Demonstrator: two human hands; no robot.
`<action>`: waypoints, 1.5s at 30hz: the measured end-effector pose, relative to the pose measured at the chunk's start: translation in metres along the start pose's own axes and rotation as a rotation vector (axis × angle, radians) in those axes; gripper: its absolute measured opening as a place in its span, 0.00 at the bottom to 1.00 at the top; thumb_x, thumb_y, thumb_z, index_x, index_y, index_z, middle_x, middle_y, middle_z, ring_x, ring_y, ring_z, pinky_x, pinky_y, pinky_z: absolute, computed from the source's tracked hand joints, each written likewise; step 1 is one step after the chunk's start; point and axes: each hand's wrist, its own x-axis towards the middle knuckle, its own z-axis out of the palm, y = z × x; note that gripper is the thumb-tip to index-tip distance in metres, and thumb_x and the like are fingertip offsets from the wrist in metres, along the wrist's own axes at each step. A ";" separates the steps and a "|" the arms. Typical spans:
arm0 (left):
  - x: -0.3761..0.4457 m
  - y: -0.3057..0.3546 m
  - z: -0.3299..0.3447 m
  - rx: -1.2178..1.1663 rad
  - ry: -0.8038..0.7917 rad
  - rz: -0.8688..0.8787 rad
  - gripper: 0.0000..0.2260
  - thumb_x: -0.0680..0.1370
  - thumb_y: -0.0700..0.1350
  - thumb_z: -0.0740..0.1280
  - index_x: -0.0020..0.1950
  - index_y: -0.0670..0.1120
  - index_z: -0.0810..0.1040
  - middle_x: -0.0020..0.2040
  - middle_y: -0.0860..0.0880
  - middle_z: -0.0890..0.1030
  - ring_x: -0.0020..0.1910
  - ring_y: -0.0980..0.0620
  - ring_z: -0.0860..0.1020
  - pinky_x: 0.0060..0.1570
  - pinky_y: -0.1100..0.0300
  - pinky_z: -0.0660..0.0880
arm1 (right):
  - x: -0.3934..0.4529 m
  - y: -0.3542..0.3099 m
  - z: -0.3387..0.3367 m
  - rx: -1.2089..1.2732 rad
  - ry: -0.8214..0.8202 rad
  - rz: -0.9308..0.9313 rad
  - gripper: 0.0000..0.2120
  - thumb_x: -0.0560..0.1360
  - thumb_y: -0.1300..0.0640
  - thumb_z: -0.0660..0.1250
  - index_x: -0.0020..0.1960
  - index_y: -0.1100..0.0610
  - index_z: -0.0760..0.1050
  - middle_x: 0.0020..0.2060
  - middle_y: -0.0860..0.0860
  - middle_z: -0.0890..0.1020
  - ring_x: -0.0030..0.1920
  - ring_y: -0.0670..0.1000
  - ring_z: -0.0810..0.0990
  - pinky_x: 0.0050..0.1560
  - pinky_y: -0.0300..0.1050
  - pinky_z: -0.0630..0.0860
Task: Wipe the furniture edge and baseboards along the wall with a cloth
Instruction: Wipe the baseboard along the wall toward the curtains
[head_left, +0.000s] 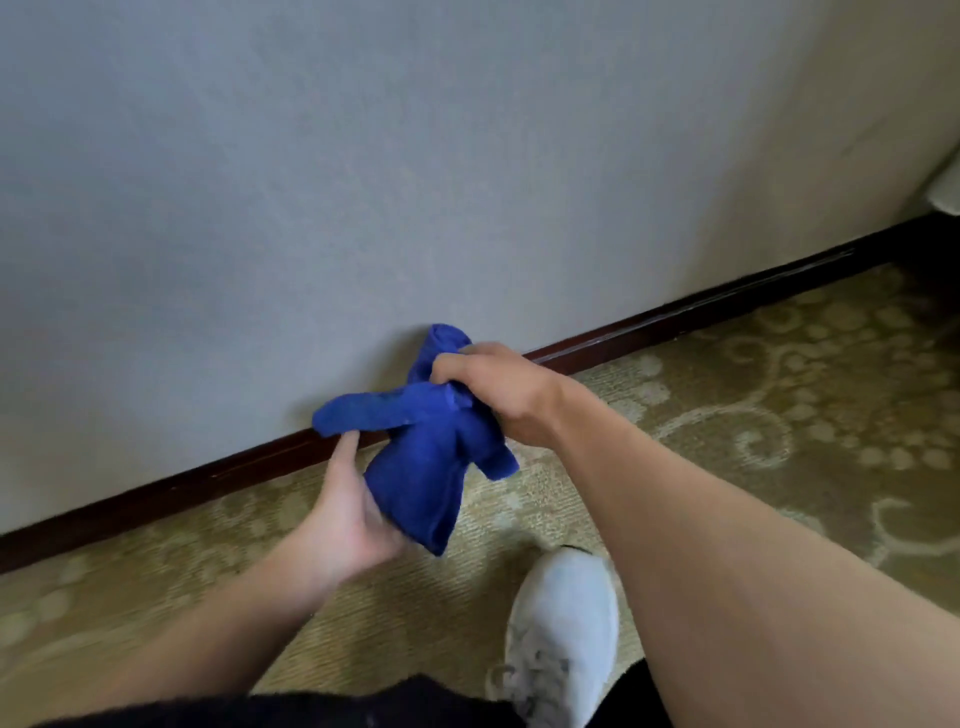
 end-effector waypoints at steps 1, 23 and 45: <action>0.007 -0.002 0.001 -0.055 -0.027 0.031 0.34 0.73 0.71 0.58 0.58 0.41 0.80 0.54 0.39 0.84 0.48 0.41 0.85 0.47 0.49 0.81 | -0.003 -0.001 -0.006 -0.007 -0.023 -0.019 0.20 0.73 0.66 0.60 0.24 0.54 0.73 0.20 0.47 0.72 0.23 0.46 0.70 0.29 0.39 0.66; 0.074 -0.080 0.074 0.027 0.072 0.059 0.20 0.75 0.33 0.58 0.65 0.42 0.76 0.54 0.41 0.84 0.48 0.42 0.84 0.40 0.52 0.80 | 0.015 0.099 -0.137 0.180 0.250 0.540 0.10 0.76 0.56 0.68 0.54 0.61 0.77 0.44 0.58 0.83 0.43 0.57 0.82 0.47 0.51 0.79; 0.160 -0.087 0.099 0.018 0.115 0.286 0.12 0.81 0.44 0.62 0.62 0.45 0.79 0.56 0.46 0.84 0.53 0.50 0.83 0.49 0.58 0.79 | 0.069 0.143 -0.138 0.723 0.464 0.311 0.13 0.75 0.64 0.64 0.59 0.62 0.77 0.44 0.59 0.82 0.40 0.55 0.82 0.37 0.43 0.80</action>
